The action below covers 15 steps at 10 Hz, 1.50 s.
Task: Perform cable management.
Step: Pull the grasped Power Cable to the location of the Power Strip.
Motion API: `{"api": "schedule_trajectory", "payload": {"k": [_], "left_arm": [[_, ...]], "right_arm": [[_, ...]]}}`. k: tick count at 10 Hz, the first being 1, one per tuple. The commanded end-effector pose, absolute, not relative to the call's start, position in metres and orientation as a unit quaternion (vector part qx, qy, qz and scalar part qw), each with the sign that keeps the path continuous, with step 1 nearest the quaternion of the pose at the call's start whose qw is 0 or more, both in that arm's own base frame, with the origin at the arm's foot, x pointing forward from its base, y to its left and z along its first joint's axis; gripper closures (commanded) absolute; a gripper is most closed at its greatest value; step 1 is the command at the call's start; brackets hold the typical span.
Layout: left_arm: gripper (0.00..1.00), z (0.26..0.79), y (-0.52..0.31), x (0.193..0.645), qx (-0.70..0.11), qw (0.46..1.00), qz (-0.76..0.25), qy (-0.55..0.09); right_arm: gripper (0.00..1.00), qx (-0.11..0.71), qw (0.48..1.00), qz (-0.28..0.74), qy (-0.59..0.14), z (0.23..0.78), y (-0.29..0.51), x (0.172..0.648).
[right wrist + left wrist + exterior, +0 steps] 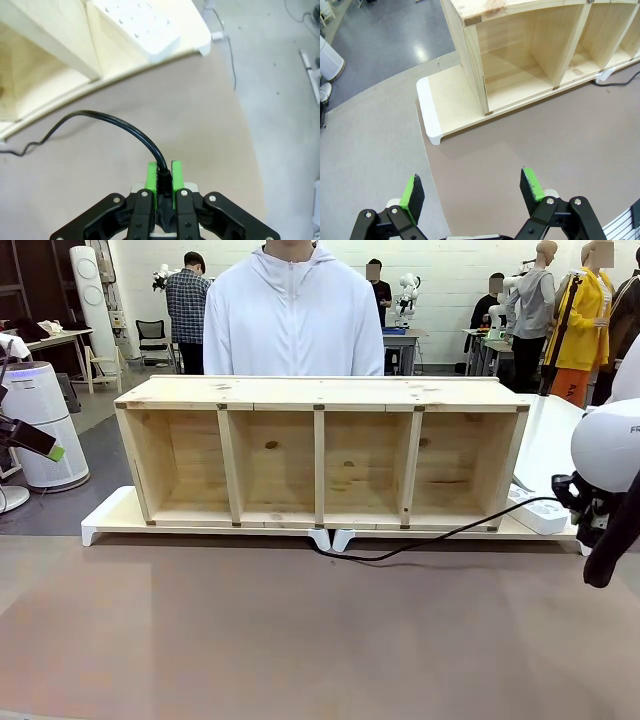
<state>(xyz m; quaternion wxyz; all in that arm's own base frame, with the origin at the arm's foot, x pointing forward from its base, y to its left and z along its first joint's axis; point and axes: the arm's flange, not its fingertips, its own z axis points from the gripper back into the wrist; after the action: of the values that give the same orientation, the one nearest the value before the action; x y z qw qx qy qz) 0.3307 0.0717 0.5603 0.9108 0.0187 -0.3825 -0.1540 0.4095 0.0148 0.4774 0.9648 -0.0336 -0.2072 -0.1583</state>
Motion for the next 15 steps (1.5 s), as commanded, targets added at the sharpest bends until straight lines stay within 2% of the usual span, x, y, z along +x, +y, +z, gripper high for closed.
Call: {"api": "schedule_trajectory", "payload": {"k": [1,4,8,11,12,15], "left_arm": [[0.0,0.56,0.073,0.33,0.017,0.912,-0.152,-0.38],[0.0,0.56,0.073,0.33,0.017,0.912,-0.152,-0.38],[0.0,0.56,0.073,0.33,0.017,0.912,-0.152,-0.38],[0.0,0.56,0.073,0.33,0.017,0.912,-0.152,-0.38],[0.0,0.56,0.073,0.33,0.017,0.912,-0.152,-0.38],[0.0,0.56,0.073,0.33,0.017,0.912,-0.152,-0.38]], "right_arm": [[0.85,-0.031,0.963,-0.15,-0.221,0.487,0.004,0.439],[0.85,-0.045,0.965,-0.162,-0.201,0.513,-0.006,0.48],[0.85,-0.055,0.973,-0.079,-0.21,0.522,-0.022,0.523],[0.85,-0.039,0.963,-0.102,-0.246,0.525,-0.029,0.522],[0.85,-0.047,0.973,-0.091,-0.209,0.521,-0.026,0.524],[0.85,-0.047,0.973,-0.091,-0.209,0.521,-0.026,0.524]]}}
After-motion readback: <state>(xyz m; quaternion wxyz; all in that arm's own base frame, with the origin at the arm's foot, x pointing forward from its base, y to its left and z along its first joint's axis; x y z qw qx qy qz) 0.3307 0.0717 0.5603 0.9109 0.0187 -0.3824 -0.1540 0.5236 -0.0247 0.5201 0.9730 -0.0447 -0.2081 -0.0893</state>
